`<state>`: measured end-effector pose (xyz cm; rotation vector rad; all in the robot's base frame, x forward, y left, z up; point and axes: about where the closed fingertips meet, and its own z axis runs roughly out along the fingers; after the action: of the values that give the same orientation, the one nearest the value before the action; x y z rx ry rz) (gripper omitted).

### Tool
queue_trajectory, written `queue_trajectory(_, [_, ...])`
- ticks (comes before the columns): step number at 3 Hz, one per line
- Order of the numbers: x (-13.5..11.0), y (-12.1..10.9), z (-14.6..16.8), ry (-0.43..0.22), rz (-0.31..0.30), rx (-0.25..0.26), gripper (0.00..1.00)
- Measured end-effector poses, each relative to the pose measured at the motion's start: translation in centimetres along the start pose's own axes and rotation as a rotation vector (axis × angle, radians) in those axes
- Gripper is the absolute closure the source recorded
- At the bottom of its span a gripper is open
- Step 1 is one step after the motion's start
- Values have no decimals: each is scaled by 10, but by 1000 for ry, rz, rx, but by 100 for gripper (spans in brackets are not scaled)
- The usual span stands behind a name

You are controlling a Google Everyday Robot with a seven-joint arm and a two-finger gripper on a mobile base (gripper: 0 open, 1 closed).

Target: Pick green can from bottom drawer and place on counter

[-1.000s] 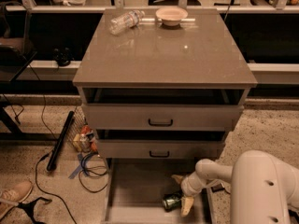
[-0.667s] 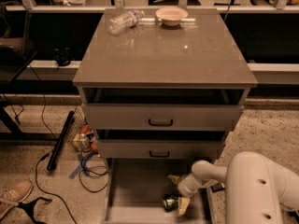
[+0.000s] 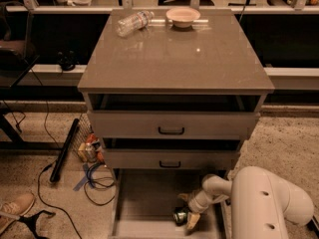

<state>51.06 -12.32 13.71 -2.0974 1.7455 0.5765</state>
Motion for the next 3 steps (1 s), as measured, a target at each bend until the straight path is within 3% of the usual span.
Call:
queue_trajectory(2, [16,8,9,34,28,-10,63])
queue_trajectory(3, [0,0,-55,66,20,115,94])
